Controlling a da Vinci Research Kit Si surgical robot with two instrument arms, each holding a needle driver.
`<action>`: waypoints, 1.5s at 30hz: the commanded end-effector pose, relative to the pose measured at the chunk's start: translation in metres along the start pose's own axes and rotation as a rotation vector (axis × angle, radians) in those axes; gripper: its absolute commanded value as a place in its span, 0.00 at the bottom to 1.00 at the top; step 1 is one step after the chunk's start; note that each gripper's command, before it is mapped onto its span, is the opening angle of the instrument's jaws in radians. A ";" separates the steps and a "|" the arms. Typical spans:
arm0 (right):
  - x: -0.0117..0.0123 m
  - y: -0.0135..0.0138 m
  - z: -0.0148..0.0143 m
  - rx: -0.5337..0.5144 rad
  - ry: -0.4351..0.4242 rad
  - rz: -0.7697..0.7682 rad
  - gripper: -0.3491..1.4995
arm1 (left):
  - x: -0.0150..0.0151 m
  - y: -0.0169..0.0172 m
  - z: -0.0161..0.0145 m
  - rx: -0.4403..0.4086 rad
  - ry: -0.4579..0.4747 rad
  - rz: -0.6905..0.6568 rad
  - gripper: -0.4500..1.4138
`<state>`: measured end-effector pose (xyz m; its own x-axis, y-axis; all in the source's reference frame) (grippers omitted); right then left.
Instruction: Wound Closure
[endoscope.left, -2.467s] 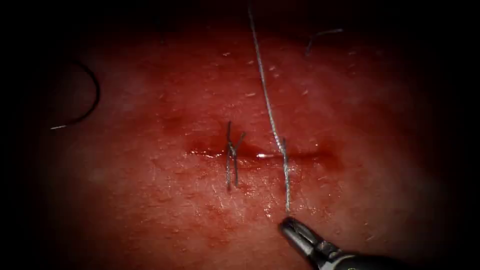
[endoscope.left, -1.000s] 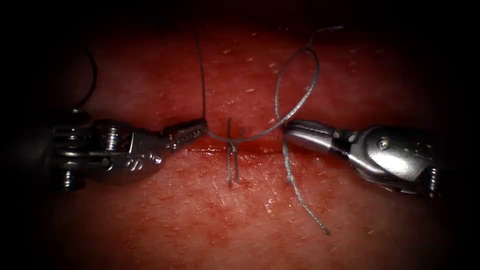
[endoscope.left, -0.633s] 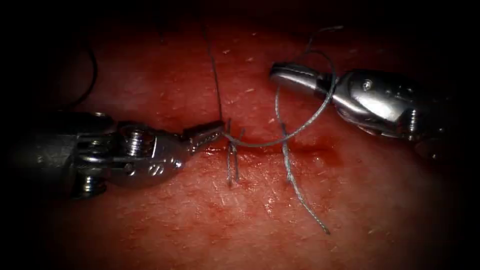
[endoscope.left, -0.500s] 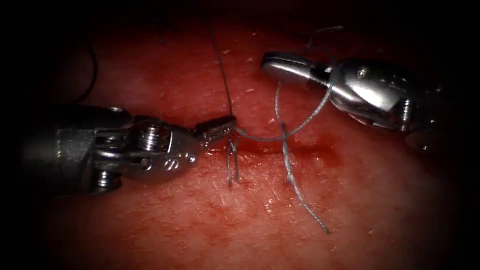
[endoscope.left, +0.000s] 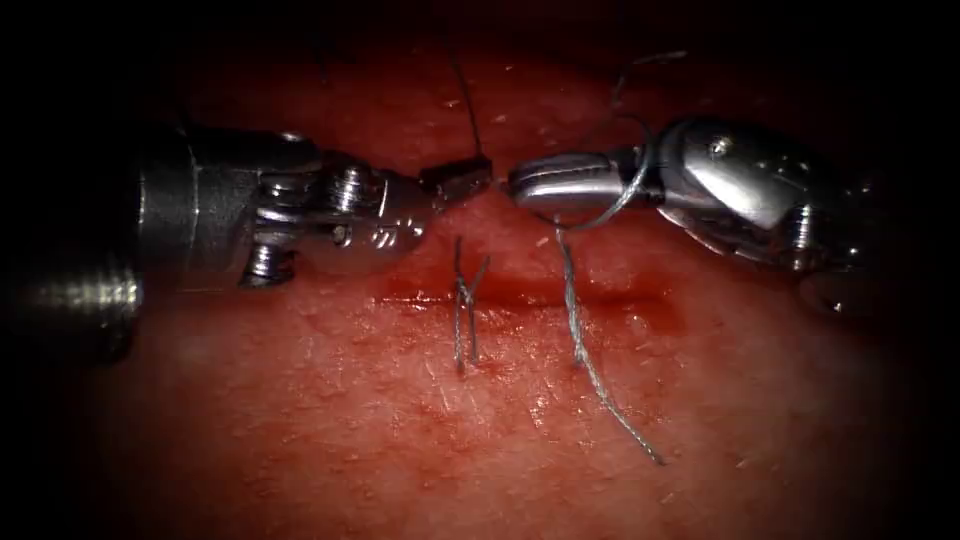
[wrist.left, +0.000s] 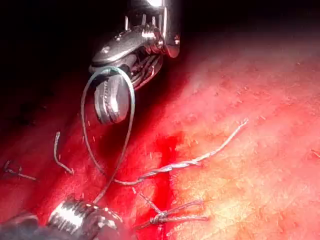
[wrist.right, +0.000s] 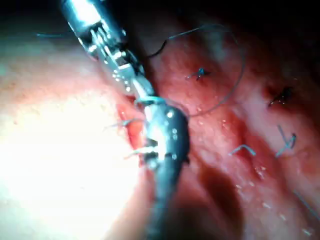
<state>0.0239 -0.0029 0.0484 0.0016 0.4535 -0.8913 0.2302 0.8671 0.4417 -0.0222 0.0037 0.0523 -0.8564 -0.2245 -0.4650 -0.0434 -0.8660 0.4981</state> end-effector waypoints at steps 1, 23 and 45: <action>-0.0006 -0.0005 0.0011 0.072 -0.058 -0.039 0.00 | 0.0006 -0.0001 0.0008 0.001 -0.002 -0.003 0.00; -0.0046 -0.0046 0.0000 0.622 -0.537 -0.352 0.46 | 0.0010 -0.0007 -0.0001 -0.006 0.005 -0.009 0.00; -0.0083 -0.0068 -0.0010 0.731 -0.653 -0.494 0.71 | 0.0009 0.0000 -0.0010 -0.007 -0.010 -0.005 0.00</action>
<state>0.0207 -0.0120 0.0524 0.2172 -0.2980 -0.9295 0.8667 0.4970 0.0431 -0.0218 0.0028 0.0507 -0.8610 -0.2163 -0.4603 -0.0431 -0.8707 0.4898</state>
